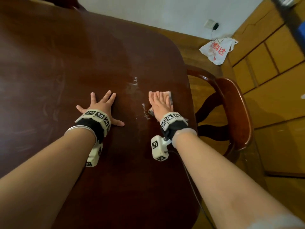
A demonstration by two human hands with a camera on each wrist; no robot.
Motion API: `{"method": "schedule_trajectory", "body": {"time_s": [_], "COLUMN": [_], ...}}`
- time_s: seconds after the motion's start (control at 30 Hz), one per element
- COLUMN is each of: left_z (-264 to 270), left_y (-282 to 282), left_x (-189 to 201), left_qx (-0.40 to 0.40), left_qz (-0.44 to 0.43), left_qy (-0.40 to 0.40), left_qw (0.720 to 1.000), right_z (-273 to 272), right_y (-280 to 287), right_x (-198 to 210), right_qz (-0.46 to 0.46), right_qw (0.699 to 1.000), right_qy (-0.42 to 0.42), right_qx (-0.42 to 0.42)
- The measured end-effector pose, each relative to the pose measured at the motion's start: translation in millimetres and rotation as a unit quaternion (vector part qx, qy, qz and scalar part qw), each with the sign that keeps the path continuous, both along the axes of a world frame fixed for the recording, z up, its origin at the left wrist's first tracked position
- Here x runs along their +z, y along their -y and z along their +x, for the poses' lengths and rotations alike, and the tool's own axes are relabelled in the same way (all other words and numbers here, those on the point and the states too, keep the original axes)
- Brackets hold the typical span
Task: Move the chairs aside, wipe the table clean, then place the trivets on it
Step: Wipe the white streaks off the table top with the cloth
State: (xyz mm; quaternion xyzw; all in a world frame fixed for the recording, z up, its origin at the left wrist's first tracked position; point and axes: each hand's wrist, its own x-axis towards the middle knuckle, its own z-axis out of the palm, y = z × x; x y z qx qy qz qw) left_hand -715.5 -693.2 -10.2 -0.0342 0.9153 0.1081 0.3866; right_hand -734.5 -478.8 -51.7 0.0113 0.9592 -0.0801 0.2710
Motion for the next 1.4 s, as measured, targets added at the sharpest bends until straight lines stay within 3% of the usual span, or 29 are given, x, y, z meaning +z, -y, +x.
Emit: {"method": "schedule_trajectory", "body": {"time_s": [0.13, 0.23, 0.33, 0.47, 0.57, 0.67, 0.77, 0.87, 0.93, 1.0, 1.1, 1.2, 1.3, 1.37, 1.4], "left_z": [-1.8, -1.3, 1.2, 3.3, 7.2, 11.2, 23.1, 42.5, 51.4, 54.3, 58.2, 66.4, 70.9, 71.9, 72.3], "left_y": [2.7, 2.9, 2.9, 3.9, 6.2, 12.1, 15.3, 16.1, 17.2, 20.4, 24.1, 25.5, 27.3, 27.7, 27.7], "left_x": [-0.4, 0.7, 0.5, -2.4, -6.0, -5.6, -3.4, -5.1, -6.5, -7.2, -5.9, -6.2, -6.8, -7.5, -8.0], "left_qx": [-0.006, -0.007, -0.010, -0.001, -0.004, -0.020, -0.034, -0.044, -0.048, -0.053, -0.063, -0.069, -0.068, -0.066, -0.064], "left_qz": [-0.006, -0.007, -0.008, 0.001, 0.004, 0.007, 0.012, 0.007, 0.010, 0.014, 0.017, 0.020, 0.023, 0.026, 0.028], "left_qy": [0.006, 0.009, 0.001, -0.011, -0.025, -0.025, -0.016, -0.016, -0.021, -0.026, -0.021, -0.018, -0.022, -0.024, -0.026], "left_qw": [1.000, 1.000, 1.000, 1.000, 1.000, 0.999, 0.999, 0.999, 0.999, 0.998, 0.998, 0.997, 0.997, 0.997, 0.997], "right_z": [20.2, 40.8, 22.6, 6.1, 30.5, 68.2, 73.4, 63.6, 71.9, 94.1, 120.7, 119.1, 105.3, 106.4, 111.0], "right_y": [43.1, 21.7, -4.2, 31.6, 56.9, 35.3, 2.3, 18.7, 53.2, 75.5, 48.6, 2.7, 19.4, 56.6, 73.1], "right_x": [10.8, 8.5, 0.2, 11.3, 23.5, 19.7, 26.7, 24.6, 23.8, 25.0, 20.3, 11.5, 14.1, 20.9, 23.5], "right_qz": [-0.013, -0.024, 0.004, 0.004, -0.017, -0.019, -0.018, -0.001, -0.006, -0.017, -0.017, 0.022, 0.032, 0.003, -0.008], "right_qw": [0.994, 0.985, 0.991, 0.998, 0.996, 0.989, 0.998, 0.999, 0.999, 0.996, 0.991, 0.998, 0.994, 0.993, 0.997], "right_qy": [0.010, 0.030, 0.023, 0.038, 0.025, 0.015, 0.031, 0.026, 0.050, 0.054, 0.041, 0.039, 0.034, 0.044, 0.043], "right_qx": [0.110, 0.168, 0.135, 0.039, 0.087, 0.149, 0.058, -0.023, -0.009, 0.064, 0.126, 0.049, -0.103, -0.107, -0.068]}}
